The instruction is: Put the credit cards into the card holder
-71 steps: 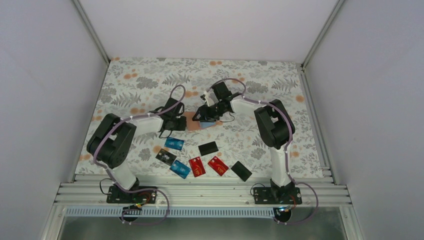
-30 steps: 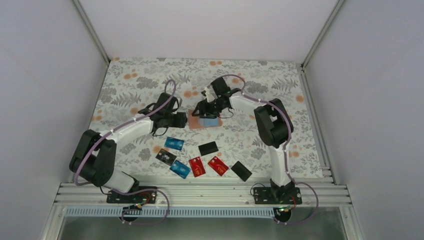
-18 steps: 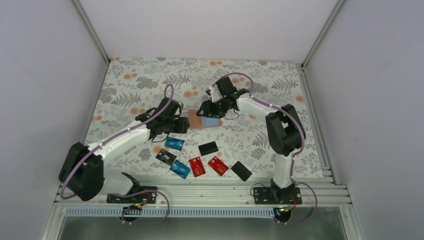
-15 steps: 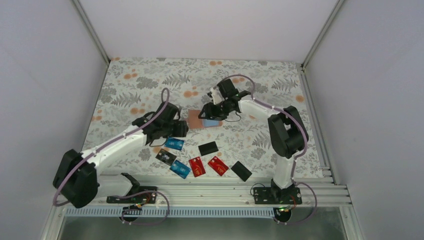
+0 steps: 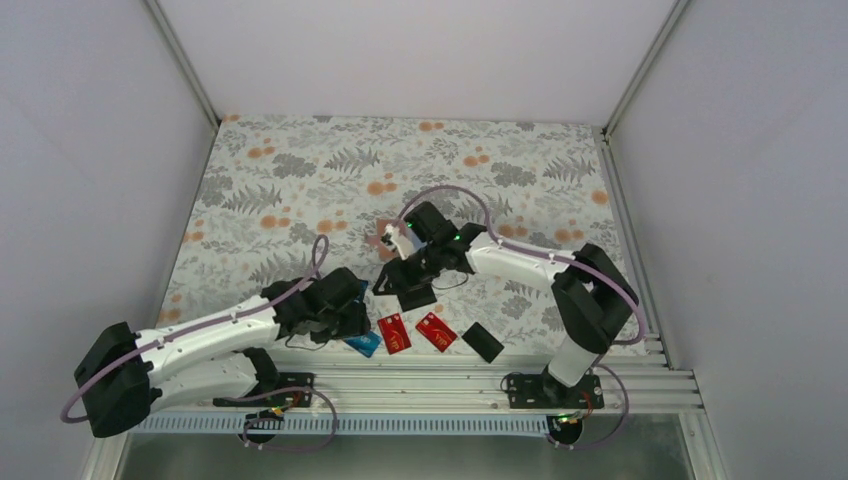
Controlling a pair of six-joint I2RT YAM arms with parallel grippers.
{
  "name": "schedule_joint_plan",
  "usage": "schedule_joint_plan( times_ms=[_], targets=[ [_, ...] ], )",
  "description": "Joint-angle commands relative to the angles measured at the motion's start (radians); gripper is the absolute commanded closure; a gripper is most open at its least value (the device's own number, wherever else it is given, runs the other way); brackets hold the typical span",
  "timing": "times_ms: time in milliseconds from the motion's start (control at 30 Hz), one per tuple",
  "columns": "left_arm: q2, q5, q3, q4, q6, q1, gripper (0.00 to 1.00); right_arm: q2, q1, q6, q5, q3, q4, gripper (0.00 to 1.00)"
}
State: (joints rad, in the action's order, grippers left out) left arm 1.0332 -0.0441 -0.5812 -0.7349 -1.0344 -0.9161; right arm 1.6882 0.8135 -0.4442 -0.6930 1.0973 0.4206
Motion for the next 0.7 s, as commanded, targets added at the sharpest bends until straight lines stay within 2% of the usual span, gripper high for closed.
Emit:
schedule_joint_plan(
  times_ms=[0, 300, 533, 667],
  targets=[
    [-0.033, -0.004, 0.033, -0.053, -0.225, -0.072, 0.26, 0.029, 0.074, -0.031, -0.016, -0.023, -0.094, 0.62],
    [-0.117, -0.01, 0.177, 0.041, -0.443, -0.155, 0.25, 0.173, 0.147, -0.06, 0.007, -0.012, -0.145, 0.73],
    [-0.148, 0.045, 0.232, 0.111, -0.519, -0.186, 0.29, 0.25, 0.178, -0.06, 0.015, -0.009, -0.158, 0.78],
    [-0.192, 0.058, 0.292, 0.21, -0.563, -0.19, 0.31, 0.289, 0.195, -0.066, 0.018, -0.007, -0.167, 0.79]
  ],
)
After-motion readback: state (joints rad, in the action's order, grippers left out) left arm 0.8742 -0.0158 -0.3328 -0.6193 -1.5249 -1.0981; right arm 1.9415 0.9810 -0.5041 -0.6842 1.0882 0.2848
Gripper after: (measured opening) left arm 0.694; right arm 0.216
